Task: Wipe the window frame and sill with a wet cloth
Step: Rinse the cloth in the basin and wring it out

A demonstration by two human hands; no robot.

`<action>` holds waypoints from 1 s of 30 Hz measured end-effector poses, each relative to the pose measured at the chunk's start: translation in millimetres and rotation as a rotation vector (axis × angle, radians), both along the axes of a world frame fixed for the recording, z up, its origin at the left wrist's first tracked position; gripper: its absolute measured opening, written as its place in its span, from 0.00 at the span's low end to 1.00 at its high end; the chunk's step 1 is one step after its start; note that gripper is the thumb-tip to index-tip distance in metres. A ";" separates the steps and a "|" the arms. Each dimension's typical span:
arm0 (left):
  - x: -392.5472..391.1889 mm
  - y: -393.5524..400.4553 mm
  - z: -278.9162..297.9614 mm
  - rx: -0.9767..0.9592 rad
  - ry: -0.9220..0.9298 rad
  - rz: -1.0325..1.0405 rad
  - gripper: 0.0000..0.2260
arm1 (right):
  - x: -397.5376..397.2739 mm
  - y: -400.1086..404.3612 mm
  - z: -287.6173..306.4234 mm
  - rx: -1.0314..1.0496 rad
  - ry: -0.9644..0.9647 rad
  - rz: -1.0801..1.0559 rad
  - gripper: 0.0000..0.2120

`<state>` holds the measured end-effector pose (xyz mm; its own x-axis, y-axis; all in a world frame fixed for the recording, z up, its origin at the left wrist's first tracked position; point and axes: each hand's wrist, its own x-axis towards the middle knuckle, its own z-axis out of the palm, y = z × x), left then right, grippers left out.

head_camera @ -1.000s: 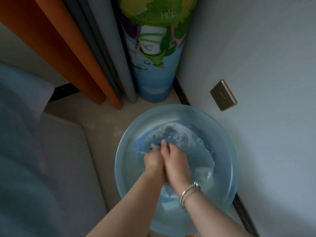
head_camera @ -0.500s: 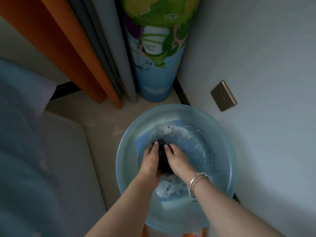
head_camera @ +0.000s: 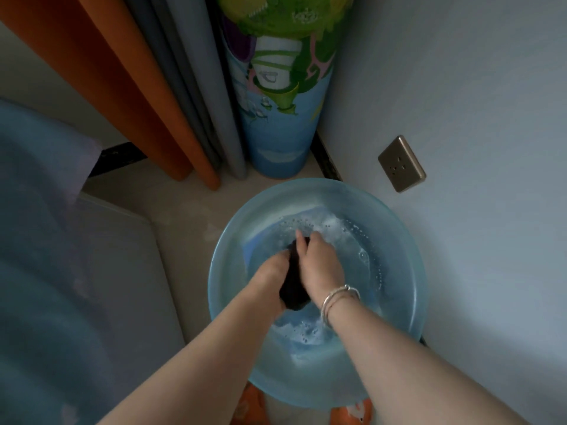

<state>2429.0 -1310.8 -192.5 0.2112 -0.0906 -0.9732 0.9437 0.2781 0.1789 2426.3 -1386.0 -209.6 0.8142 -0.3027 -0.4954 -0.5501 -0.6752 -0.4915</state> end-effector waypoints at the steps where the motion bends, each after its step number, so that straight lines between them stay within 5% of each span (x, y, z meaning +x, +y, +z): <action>1: -0.3 1.4 -1.3 0.038 -0.005 -0.011 0.14 | 1.7 -5.6 -4.7 -0.057 -0.001 0.013 0.21; 5: -8.5 9.8 -9.2 0.535 -0.260 -0.485 0.16 | -9.5 -27.5 -5.1 -0.321 0.035 0.092 0.19; 7: -18.1 8.9 -3.9 0.663 -0.356 -0.752 0.27 | -19.6 -38.1 -5.2 -0.357 0.061 0.166 0.17; 10: -34.9 6.3 3.2 0.807 -0.544 -1.223 0.41 | -26.9 -47.5 -9.0 -0.148 0.199 0.240 0.13; 13: -41.5 8.0 -9.8 0.806 -0.768 -1.470 0.41 | -25.0 -45.1 3.6 0.288 0.343 0.087 0.04; 16: -39.8 11.5 -24.1 0.770 -0.935 -1.367 0.32 | -23.3 -48.4 24.8 0.598 0.288 -0.008 0.04; 21: -22.5 21.6 -22.4 0.711 -1.061 -1.037 0.03 | -20.9 -68.8 58.0 1.064 0.128 -0.405 0.05; 26: -19.4 12.1 12.9 0.483 -1.062 -0.691 0.04 | -27.7 -77.4 44.3 1.148 0.094 -0.873 0.09; 30: -25.4 3.5 38.2 0.380 -1.067 -0.558 0.08 | -32.9 -57.8 31.7 1.161 0.184 -0.985 0.12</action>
<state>2403.6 -1307.3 -154.3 0.9292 -0.1732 -0.3266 0.2528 -0.3470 0.9032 2393.4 -1443.7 -177.9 0.4315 -0.0548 -0.9005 -0.6454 0.6787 -0.3505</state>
